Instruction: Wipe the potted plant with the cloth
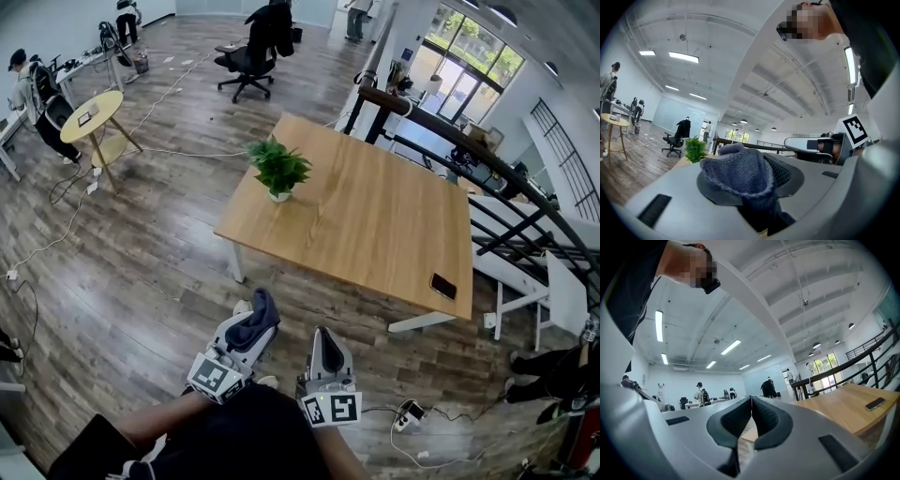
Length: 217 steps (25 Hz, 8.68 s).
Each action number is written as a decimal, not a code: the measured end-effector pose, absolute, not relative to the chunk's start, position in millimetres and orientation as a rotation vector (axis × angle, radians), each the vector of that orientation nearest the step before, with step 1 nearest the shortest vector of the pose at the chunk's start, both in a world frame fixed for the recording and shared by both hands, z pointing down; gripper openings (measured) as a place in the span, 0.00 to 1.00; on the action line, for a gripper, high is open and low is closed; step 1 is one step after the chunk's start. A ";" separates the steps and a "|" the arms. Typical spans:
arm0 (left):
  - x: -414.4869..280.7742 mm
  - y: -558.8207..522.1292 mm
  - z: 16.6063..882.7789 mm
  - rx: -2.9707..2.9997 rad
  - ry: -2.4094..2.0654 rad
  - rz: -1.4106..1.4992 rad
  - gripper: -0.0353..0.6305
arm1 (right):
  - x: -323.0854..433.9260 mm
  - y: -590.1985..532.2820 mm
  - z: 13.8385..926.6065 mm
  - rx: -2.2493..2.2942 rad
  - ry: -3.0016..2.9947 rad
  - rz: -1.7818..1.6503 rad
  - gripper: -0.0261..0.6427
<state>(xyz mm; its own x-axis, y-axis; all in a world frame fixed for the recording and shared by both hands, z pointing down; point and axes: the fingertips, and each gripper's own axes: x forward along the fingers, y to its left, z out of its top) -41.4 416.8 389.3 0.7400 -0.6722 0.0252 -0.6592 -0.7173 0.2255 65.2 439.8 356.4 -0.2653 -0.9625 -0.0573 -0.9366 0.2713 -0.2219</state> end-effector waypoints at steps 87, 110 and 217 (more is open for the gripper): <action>-38.8 -42.7 655.7 2.608 -0.881 0.505 0.32 | 29.6 -51.8 632.6 -1.043 3.329 -0.429 0.45; -63.1 -47.8 658.9 2.547 -0.942 0.512 0.32 | 30.9 -53.6 636.6 -1.099 3.346 -0.378 0.45; -43.0 -29.0 644.8 2.554 -0.857 0.462 0.32 | 18.3 -43.7 637.2 -1.190 3.403 -0.247 0.45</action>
<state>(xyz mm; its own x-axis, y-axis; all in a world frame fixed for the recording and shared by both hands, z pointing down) -43.0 -29.0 644.8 0.7564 -0.4949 0.4276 -0.6292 -0.7292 0.2690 18.3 -43.7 637.2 -0.6857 -0.5551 0.4708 -0.6173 0.7862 0.0281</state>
